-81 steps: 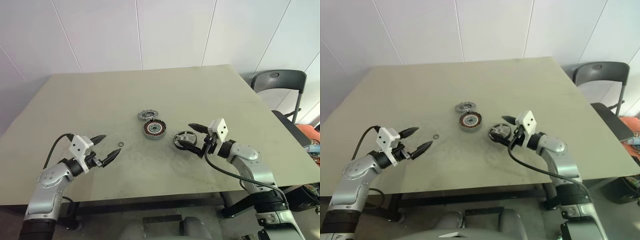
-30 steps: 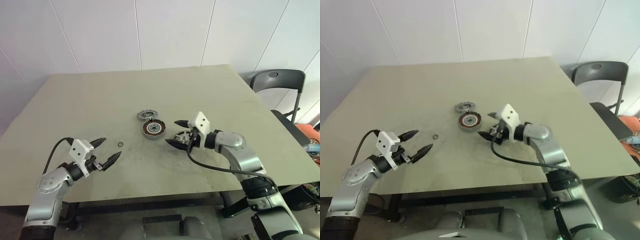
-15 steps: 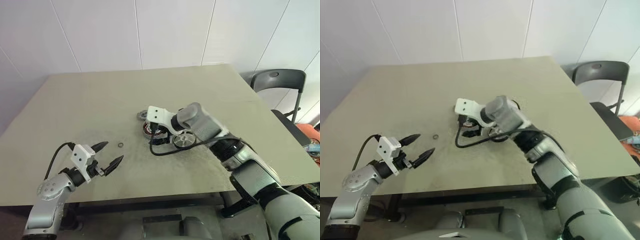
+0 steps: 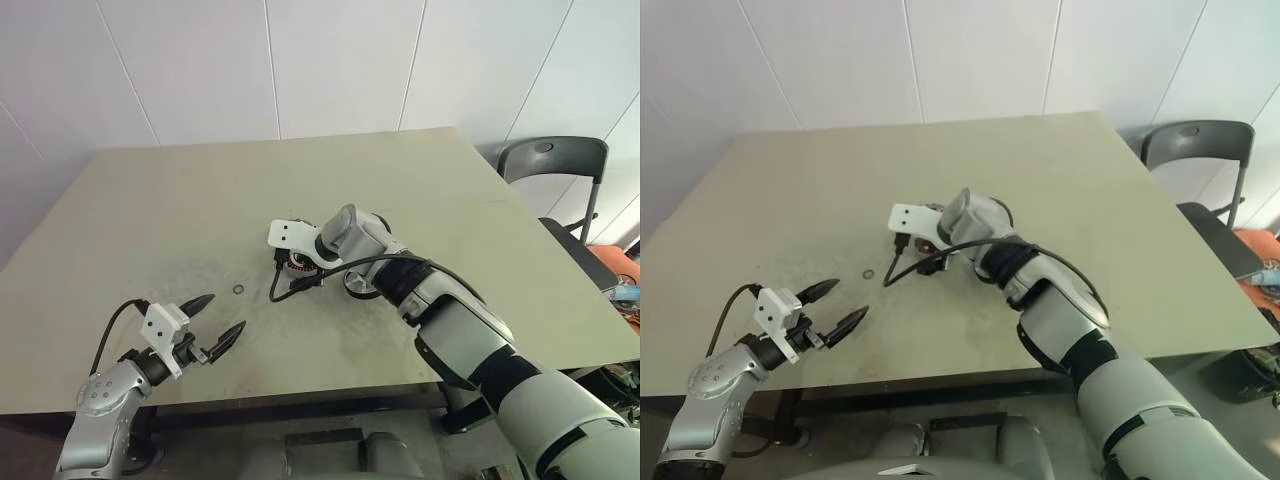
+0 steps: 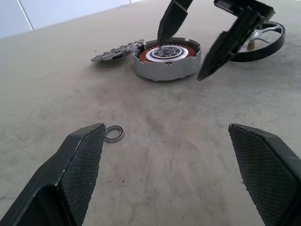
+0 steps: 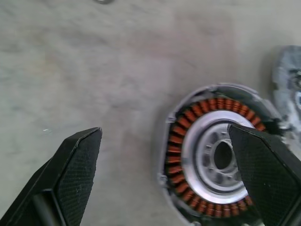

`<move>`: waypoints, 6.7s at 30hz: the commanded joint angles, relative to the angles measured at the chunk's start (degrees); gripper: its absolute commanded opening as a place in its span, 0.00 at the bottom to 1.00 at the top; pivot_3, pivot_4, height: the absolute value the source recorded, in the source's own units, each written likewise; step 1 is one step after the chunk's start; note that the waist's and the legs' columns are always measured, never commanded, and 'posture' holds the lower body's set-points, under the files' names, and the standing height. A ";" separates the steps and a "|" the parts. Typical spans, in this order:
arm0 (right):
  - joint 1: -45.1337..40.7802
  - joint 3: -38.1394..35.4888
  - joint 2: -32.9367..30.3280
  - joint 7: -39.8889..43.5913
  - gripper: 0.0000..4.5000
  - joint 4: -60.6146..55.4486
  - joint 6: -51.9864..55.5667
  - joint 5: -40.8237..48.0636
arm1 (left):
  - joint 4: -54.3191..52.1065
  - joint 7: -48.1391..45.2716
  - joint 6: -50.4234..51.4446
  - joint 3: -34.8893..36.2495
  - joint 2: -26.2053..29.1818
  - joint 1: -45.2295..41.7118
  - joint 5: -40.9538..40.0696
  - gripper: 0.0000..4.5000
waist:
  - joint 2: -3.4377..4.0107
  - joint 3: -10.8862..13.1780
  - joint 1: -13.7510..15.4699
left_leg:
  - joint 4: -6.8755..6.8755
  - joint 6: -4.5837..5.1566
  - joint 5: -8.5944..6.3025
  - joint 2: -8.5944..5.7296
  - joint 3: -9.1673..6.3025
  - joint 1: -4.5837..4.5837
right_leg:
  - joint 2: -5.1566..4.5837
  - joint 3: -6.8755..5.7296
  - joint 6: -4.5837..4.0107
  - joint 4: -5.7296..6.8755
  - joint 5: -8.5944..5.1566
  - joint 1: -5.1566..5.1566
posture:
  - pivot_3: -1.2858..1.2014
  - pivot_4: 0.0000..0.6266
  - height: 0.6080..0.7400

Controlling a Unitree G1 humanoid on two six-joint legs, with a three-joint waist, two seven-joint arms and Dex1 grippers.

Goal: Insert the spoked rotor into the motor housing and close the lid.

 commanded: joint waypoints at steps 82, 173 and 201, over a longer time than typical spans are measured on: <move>9.52 6.44 -9.71 19.69 0.39 -41.52 26.58 6.56 | -15.16 3.77 9.30 1.79 3.15 2.34 -1.67 1.00 | 0.00 -0.01 -2.27 | 0.09 -0.02 0.01 0.01 -0.26 0.00 | 0.11 0.00 -0.04 0.50 -0.24 -0.20 | 0.52 0.00 1.00; 38.18 -24.70 -25.82 15.09 0.99 -51.00 -11.18 33.03 | 35.45 1.46 0.17 -4.33 -2.22 -28.68 8.76 1.00 | -0.14 -0.06 1.18 | 0.20 -0.01 0.02 -0.02 -0.17 0.19 | 0.08 -0.03 0.17 -0.08 -0.13 0.40 | 0.52 0.00 1.00; 38.17 -25.61 -27.14 14.99 1.00 -50.95 -11.17 33.34 | 6.52 -3.11 15.45 -0.96 5.62 -13.83 1.03 0.01 | -0.12 -0.04 0.66 | 0.08 -0.01 0.01 0.00 -0.18 0.11 | 0.07 -0.03 0.04 -0.21 -0.20 0.31 | 0.52 0.00 1.00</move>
